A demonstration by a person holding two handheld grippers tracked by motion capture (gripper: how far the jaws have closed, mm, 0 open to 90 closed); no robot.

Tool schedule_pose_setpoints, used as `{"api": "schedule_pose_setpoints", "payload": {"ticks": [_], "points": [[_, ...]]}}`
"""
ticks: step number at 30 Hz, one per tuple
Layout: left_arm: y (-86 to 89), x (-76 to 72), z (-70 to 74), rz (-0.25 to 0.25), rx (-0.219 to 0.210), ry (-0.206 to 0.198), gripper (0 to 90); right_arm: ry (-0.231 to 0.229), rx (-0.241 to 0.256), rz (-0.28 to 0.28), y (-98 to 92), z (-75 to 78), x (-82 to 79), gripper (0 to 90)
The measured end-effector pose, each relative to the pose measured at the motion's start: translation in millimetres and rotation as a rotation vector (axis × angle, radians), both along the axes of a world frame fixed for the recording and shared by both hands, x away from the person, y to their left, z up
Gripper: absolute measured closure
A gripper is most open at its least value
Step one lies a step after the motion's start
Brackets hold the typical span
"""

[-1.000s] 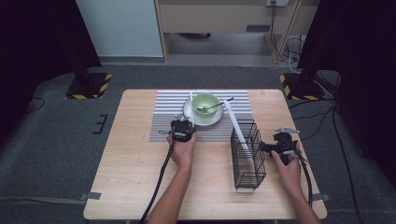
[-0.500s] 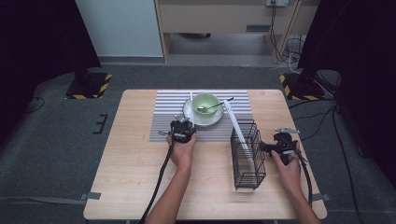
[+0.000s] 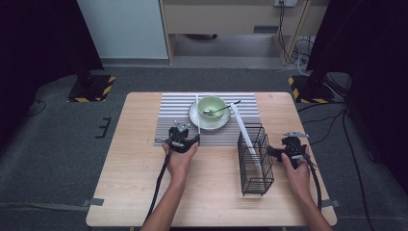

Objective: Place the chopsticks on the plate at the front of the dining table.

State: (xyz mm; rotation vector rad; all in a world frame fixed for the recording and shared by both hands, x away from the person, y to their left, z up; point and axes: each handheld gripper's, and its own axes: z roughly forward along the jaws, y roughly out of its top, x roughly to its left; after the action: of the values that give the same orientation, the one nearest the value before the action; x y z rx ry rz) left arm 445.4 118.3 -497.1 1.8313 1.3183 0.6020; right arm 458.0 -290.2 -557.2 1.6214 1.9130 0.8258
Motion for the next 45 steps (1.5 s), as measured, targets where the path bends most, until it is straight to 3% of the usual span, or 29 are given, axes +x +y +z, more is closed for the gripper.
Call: {"api": "schedule_pose_setpoints", "payload": {"ticks": [5,10,13,16,17,19,23,27,31,38,45], "points": [[19.4,-8.7,0.3,-0.005,-0.058,-0.013,31.1,0.000,0.000,0.000,0.0,0.0,0.0,0.4],[29.6,-16.3,2.9,-0.018,-0.032,-0.041,27.8,0.001,0.003,-0.005,0.6,0.0,0.7,0.4],[35.3,-22.6,4.9,-0.029,-0.055,-0.068,27.7,0.001,0.000,0.034,-4.1,1.1,-2.1,3.9],[38.3,-28.9,6.1,-0.039,-0.028,-0.092,26.8,0.003,-0.003,0.079,-8.1,6.2,-6.5,8.2],[39.0,-30.9,6.0,-0.039,-0.018,-0.099,25.2,-0.006,0.000,0.109,-9.7,13.6,-9.9,7.6],[40.3,-33.8,5.3,-0.048,-0.009,-0.101,24.5,-0.007,0.006,0.116,-10.1,18.1,-10.9,7.6],[41.3,-34.1,3.0,-0.075,0.009,-0.072,20.6,-0.014,-0.001,0.138,-9.5,40.9,-13.1,10.2],[41.4,-34.3,1.5,-0.092,0.004,-0.055,16.9,-0.022,0.047,0.143,-11.9,69.1,-12.1,12.0],[45.1,-34.1,-1.4,-0.101,-0.012,-0.047,13.6,-0.027,0.060,0.149,-13.3,92.4,-9.9,14.2],[51.0,-33.6,-8.0,-0.075,-0.013,-0.038,10.6,-0.070,0.067,0.218,-7.7,133.4,-5.4,15.0],[59.3,-34.4,-8.6,-0.053,-0.030,-0.044,9.9,-0.102,0.057,0.252,2.3,152.0,-2.3,14.5]]}}
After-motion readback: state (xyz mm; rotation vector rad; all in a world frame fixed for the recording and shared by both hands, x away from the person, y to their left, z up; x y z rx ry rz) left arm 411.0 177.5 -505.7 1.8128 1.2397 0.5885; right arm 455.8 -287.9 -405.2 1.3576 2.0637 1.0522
